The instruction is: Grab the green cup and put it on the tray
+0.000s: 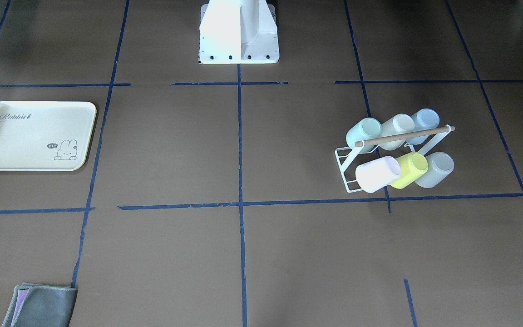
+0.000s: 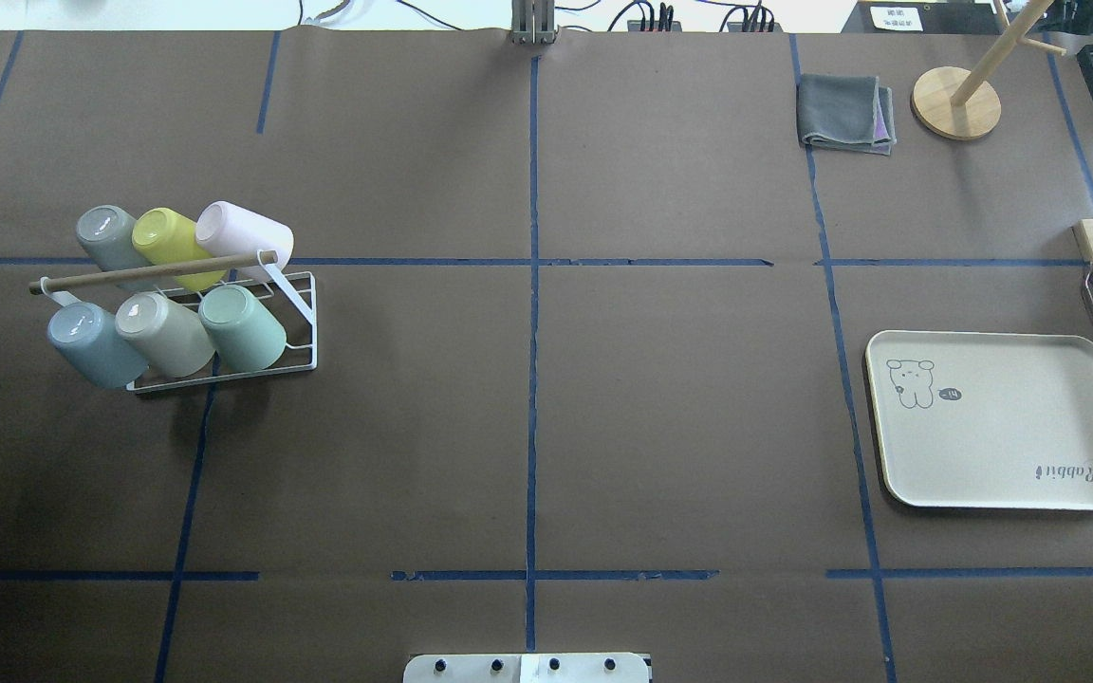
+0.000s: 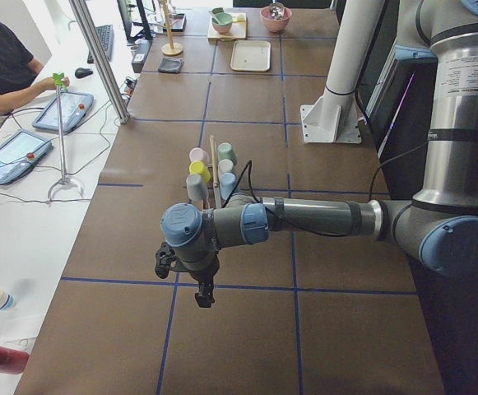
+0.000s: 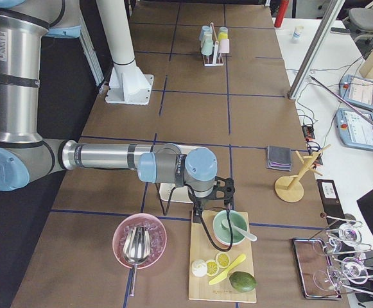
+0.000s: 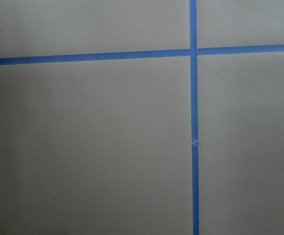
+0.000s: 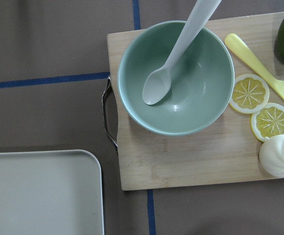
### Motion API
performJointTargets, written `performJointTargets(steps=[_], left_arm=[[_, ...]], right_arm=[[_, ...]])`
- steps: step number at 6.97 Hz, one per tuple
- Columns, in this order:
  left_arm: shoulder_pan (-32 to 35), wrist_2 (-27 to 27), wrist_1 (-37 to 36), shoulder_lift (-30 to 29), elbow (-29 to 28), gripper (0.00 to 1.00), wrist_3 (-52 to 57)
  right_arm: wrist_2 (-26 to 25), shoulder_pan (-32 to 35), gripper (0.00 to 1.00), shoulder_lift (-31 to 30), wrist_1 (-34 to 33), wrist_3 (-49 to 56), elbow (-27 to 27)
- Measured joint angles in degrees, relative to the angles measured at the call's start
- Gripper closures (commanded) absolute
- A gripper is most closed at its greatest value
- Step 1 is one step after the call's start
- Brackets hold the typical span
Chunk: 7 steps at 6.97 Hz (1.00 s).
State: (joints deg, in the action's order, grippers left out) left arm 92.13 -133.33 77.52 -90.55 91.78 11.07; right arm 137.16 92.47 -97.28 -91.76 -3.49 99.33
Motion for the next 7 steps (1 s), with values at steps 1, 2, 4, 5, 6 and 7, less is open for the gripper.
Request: performJointTargets(steps=[1, 2, 4, 5, 6, 7], left_arm=[[0.00, 0.00, 0.00, -0.03, 0.01, 0.00, 0.00], [0.01, -0.02, 0.00, -0.05, 0.01, 0.00, 0.00], [0.00, -0.07, 0.09, -0.01, 0.17, 0.00, 0.06], [0.03, -0.08, 0.26, 0.04, 0.21, 0.00, 0.08], [0.05, -0.08, 0.37, 0.08, 0.35, 0.00, 0.05], [0.06, -0.08, 0.41, 0.10, 0.66, 0.00, -0.09]], right_arm=[[-0.07, -0.04, 0.00, 0.13, 0.02, -0.03, 0.06], [-0.11, -0.10, 0.00, 0.76, 0.02, -0.02, 0.22], [0.01, -0.41, 0.00, 2.72, 0.00, -0.14, 0.20], [0.03, -1.00, 0.00, 3.04, 0.05, -0.30, 0.06], [0.11, -1.73, 0.00, 2.83, 0.10, -0.66, 0.30], [0.15, -2.70, 0.00, 2.29, 0.62, -1.46, 0.67]])
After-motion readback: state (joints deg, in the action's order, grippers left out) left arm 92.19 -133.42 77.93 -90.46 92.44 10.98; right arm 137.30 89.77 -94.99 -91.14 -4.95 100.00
